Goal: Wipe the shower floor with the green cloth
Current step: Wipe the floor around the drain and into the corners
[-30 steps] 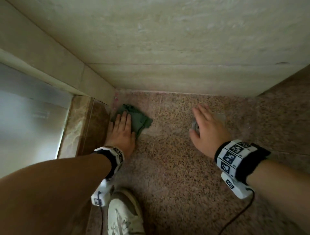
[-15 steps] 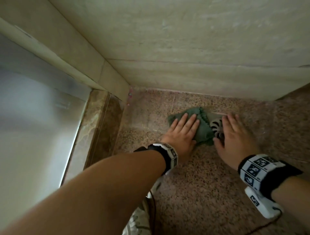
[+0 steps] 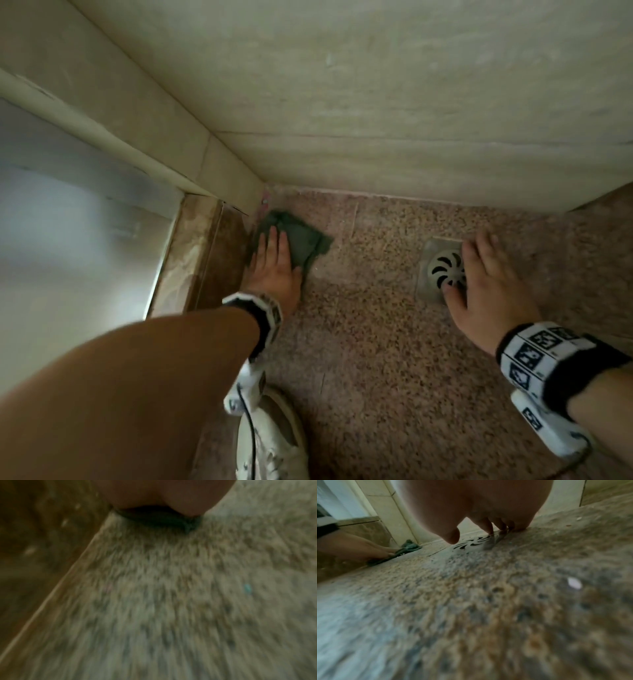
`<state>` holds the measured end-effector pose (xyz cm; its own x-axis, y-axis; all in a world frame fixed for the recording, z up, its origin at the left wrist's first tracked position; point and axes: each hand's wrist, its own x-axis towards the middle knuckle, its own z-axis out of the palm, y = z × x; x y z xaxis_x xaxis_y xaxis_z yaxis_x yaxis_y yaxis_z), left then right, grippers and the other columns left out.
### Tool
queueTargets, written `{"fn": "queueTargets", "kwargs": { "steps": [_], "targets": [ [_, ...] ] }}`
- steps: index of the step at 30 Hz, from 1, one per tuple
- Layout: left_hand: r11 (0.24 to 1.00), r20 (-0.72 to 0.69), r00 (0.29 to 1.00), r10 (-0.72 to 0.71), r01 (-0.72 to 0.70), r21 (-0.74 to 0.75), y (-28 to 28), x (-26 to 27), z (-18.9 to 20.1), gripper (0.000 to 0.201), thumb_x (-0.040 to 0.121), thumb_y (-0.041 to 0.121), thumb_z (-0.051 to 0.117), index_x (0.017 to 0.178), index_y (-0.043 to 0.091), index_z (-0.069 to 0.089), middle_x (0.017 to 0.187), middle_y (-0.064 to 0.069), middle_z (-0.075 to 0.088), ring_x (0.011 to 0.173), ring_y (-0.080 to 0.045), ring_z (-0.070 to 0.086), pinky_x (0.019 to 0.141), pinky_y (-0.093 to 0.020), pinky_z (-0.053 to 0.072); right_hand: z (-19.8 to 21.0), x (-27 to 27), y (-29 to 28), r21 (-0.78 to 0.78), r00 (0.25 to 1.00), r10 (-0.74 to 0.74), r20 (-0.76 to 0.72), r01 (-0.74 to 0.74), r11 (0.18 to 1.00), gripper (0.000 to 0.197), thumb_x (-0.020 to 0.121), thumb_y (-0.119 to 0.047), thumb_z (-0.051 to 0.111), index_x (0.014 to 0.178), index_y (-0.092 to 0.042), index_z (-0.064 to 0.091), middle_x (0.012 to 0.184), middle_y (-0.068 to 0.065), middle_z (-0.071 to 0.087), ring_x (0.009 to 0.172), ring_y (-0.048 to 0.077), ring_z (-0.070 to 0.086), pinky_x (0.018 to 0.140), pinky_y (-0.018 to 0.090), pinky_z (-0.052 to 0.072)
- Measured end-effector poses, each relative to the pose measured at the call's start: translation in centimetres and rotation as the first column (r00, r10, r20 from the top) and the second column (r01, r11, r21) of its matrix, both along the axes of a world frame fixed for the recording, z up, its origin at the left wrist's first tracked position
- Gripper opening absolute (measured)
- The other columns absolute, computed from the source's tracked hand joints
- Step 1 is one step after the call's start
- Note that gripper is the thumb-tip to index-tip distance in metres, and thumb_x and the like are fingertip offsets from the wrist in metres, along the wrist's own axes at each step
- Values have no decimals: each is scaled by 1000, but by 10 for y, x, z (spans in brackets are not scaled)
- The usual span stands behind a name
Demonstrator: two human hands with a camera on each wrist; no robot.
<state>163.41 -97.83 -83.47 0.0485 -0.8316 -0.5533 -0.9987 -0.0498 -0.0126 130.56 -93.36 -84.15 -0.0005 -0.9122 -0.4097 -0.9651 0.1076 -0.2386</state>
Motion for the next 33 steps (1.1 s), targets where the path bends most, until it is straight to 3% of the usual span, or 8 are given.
{"fn": "queueTargets", "kwargs": {
  "steps": [5, 11, 17, 24, 28, 30, 33],
  "targets": [
    [989, -16, 989, 149, -149, -4, 35, -4, 0, 69, 104, 39, 23, 154, 11, -16, 161, -4, -23, 149, -22, -18, 121, -40, 2, -6, 1, 3, -43, 999, 16, -29, -17, 999, 79, 94, -44, 48, 154, -4, 18, 163, 13, 1, 150, 28, 2, 119, 41, 13],
    [986, -41, 990, 137, -140, -88, 10, 1, -14, 72, 103, 36, 30, 155, 4, -8, 163, -13, -14, 150, -28, -11, 121, -37, -2, -9, -1, 4, -37, 999, 25, -37, -26, 999, 79, 95, -46, 44, 155, -6, 14, 164, 10, -3, 151, 26, -2, 119, 39, 11],
    [994, -54, 998, -29, 23, -105, -31, 6, -13, 70, 102, 38, 22, 153, 0, -7, 162, -17, -14, 149, -30, -13, 119, -34, -9, -7, 2, 4, -22, 999, 17, -50, -18, 1000, 80, 95, -48, 41, 156, -7, 9, 163, 10, -8, 150, 25, -6, 115, 33, -2],
    [993, -41, 999, 5, -10, -119, -61, -5, -17, 69, 105, 35, 27, 154, 1, -7, 162, -16, -14, 149, -30, -14, 122, -39, -4, -1, -1, 1, 6, 1000, 19, -15, -19, 1000, 77, 97, -51, 35, 157, -11, 5, 163, 6, -14, 150, 21, -10, 115, 31, -4],
    [991, -14, 993, -116, 115, -63, -49, -10, -16, 74, 99, 44, 18, 154, 4, -10, 162, -13, -17, 149, -30, -14, 122, -48, 2, -3, -8, 4, 2, 999, 23, 29, -23, 1000, 76, 98, -49, 35, 156, -12, 2, 163, 4, -12, 150, 19, -11, 118, 31, -3],
    [972, -47, 972, -232, 229, -47, -29, -30, -12, 78, 94, 46, 16, 154, 2, -9, 162, -15, -17, 149, -32, -16, 122, -46, -3, -2, -13, 7, -2, 1000, -21, 19, 21, 1000, 76, 99, -47, 35, 156, -9, 3, 164, 7, -9, 150, 22, -10, 119, 32, -2],
    [915, -91, 911, -403, 404, -3, 10, -81, -4, 76, 100, 45, 23, 153, 5, -16, 156, -11, -32, 144, -28, -29, 119, -44, -11, 1, -27, 12, 2, 993, -112, -24, 112, 994, 78, 98, -46, 37, 156, -6, 3, 164, 10, -6, 150, 25, -7, 122, 36, 2]
  ]
}}
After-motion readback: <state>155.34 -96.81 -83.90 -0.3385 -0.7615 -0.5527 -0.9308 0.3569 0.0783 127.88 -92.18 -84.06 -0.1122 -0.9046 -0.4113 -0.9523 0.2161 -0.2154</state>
